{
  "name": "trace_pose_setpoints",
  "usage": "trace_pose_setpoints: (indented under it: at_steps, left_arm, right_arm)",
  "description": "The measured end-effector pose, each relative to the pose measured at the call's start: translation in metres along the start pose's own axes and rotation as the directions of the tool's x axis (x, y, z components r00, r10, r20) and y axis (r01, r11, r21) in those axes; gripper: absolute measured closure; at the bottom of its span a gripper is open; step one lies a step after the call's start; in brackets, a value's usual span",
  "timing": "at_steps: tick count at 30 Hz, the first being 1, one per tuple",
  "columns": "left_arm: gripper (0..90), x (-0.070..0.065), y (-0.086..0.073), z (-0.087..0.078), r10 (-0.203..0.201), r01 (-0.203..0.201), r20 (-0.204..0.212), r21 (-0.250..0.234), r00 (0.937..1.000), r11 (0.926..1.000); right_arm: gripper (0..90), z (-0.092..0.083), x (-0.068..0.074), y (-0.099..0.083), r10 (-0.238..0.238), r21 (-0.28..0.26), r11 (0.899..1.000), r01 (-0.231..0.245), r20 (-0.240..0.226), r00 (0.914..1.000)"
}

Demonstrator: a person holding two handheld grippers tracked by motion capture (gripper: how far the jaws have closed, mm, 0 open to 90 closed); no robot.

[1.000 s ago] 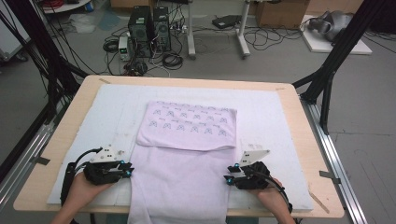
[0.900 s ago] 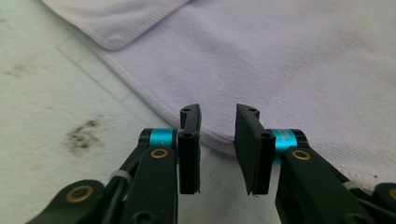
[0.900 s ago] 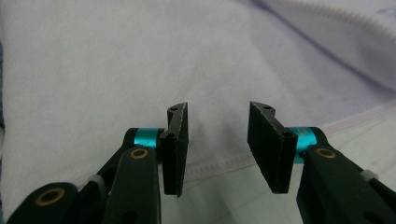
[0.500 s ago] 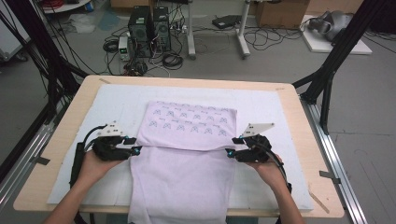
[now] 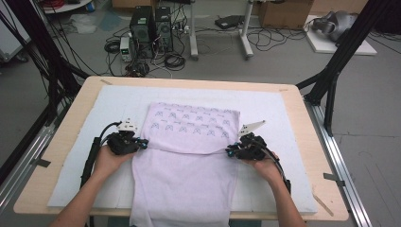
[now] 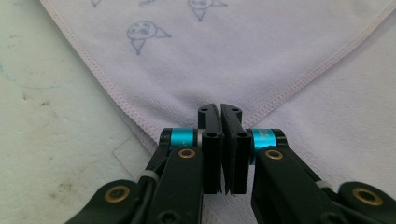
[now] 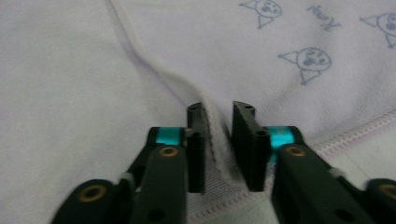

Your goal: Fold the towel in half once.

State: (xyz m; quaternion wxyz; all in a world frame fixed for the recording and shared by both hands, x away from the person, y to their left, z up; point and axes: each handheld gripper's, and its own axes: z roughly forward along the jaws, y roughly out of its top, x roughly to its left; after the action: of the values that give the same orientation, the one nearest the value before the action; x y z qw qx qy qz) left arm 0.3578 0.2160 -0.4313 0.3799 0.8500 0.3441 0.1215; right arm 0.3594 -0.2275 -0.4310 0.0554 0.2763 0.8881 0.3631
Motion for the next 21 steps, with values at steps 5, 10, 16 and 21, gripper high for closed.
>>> trace_pose_setpoints:
  at_steps: [5, 10, 16, 21]
  left_arm:
    - [88.0, -0.007, 0.001, -0.013, 0.035, -0.035, -0.005, -0.034, 0.9994, 0.9988]
    - [87.9, -0.014, 0.001, -0.028, 0.052, -0.052, 0.004, -0.072, 0.9986, 0.9961]
    - [87.8, -0.027, -0.009, -0.05, 0.076, -0.076, 0.002, -0.104, 0.9971, 0.9917]
    - [87.8, -0.042, -0.025, -0.068, 0.098, -0.095, 0.02, -0.121, 0.995, 0.9881]
  right_arm:
    - [85.3, -0.01, 0.007, 0.002, -0.012, -0.031, 0.999, 0.012, -0.007, 0.9999]
    - [83.9, -0.022, 0.013, 0.002, -0.029, -0.062, 0.998, 0.029, 0.002, 0.9996]
    - [83.4, -0.036, 0.028, 0.002, -0.058, -0.093, 0.994, 0.057, -0.014, 0.9982]
    - [83.3, -0.049, 0.052, -0.007, -0.106, -0.118, 0.988, 0.101, -0.032, 0.9939]
